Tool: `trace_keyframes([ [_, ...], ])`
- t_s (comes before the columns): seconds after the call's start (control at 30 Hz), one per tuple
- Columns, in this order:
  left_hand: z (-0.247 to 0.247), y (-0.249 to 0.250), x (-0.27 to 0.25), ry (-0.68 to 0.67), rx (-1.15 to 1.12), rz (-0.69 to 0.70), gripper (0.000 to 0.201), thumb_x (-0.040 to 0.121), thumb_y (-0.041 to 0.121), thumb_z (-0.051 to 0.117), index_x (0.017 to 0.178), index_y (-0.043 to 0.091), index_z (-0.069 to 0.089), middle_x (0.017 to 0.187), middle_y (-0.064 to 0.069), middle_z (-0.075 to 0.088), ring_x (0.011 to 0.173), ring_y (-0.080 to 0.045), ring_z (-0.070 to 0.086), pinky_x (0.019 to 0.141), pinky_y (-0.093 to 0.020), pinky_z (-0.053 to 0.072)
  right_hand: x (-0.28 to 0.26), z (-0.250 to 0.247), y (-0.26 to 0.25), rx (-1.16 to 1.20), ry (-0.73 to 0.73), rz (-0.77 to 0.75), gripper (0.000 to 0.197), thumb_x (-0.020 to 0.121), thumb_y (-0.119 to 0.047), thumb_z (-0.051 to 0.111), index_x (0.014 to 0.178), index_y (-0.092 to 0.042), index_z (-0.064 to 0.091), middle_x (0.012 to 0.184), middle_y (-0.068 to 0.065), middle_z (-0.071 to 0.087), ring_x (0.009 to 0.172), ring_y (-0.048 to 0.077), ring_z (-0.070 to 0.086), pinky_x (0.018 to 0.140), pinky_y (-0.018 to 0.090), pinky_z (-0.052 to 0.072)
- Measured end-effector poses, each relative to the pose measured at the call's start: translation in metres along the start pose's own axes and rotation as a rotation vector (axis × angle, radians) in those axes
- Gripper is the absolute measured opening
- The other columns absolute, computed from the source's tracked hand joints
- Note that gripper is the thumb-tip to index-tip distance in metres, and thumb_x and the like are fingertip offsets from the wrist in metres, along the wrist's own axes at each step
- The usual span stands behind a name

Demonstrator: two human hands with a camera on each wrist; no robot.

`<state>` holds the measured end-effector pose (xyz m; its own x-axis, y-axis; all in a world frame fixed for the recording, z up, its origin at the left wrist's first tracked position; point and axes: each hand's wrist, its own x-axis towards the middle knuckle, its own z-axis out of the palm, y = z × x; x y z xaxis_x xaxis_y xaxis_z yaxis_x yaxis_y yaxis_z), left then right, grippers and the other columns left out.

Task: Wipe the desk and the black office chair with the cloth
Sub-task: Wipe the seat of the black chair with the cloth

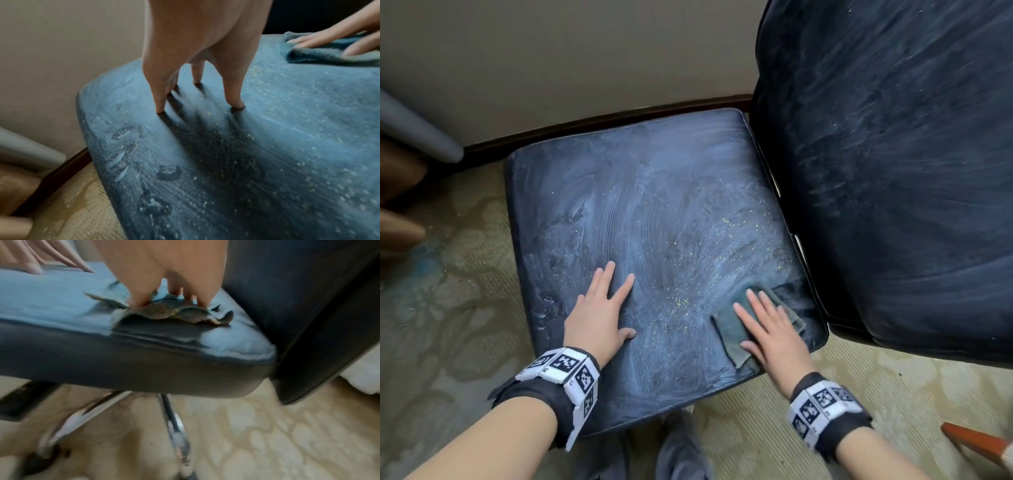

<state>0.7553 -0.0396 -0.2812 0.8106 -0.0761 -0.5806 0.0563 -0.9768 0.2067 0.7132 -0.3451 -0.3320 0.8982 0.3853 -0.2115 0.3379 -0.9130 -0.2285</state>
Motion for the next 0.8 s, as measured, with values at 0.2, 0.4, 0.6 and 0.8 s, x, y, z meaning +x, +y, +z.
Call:
trace_keyframes([
  [0.2,-0.002,0.003,-0.002,-0.005,0.004,-0.012,0.089,0.084,0.044,0.065,0.15,0.039,0.006,0.158,0.005,-0.019,0.147,-0.016,-0.006,0.113,-0.035,0.027,-0.003,0.002,0.012,0.082,0.042,0.28,0.061,0.096,-0.048,0.021,0.145,-0.014,0.029,0.152,0.018,0.021,0.138,0.04,0.019,0.105,0.055,0.03],
  [0.4,0.0,0.001,-0.001,-0.002,0.002,-0.005,0.089,0.084,0.045,0.065,0.15,0.039,0.006,0.158,0.005,-0.019,0.147,-0.016,-0.005,0.113,-0.035,0.026,-0.005,0.003,0.024,-0.084,0.053,0.0,0.058,0.098,-0.051,0.01,0.15,-0.026,0.011,0.156,0.002,0.015,0.143,0.023,0.013,0.11,0.043,0.029],
  [0.6,0.001,0.002,-0.002,0.008,-0.011,-0.005,0.089,0.084,0.044,0.066,0.15,0.038,0.008,0.158,0.005,-0.017,0.147,-0.015,-0.007,0.114,-0.035,0.025,0.001,0.024,-0.031,-0.051,0.075,0.06,0.053,0.096,-0.039,0.026,0.142,-0.015,0.031,0.157,0.007,0.013,0.144,0.032,0.004,0.112,0.05,0.021],
  [0.8,0.0,0.002,-0.002,0.0,0.02,-0.003,0.088,0.085,0.046,0.064,0.15,0.039,0.004,0.158,0.005,-0.019,0.147,-0.015,-0.006,0.113,-0.034,0.026,0.019,-0.001,0.016,-0.042,0.124,0.251,0.055,0.093,-0.033,0.039,0.144,-0.013,0.034,0.15,0.005,0.024,0.139,0.03,0.026,0.107,0.051,0.033],
])
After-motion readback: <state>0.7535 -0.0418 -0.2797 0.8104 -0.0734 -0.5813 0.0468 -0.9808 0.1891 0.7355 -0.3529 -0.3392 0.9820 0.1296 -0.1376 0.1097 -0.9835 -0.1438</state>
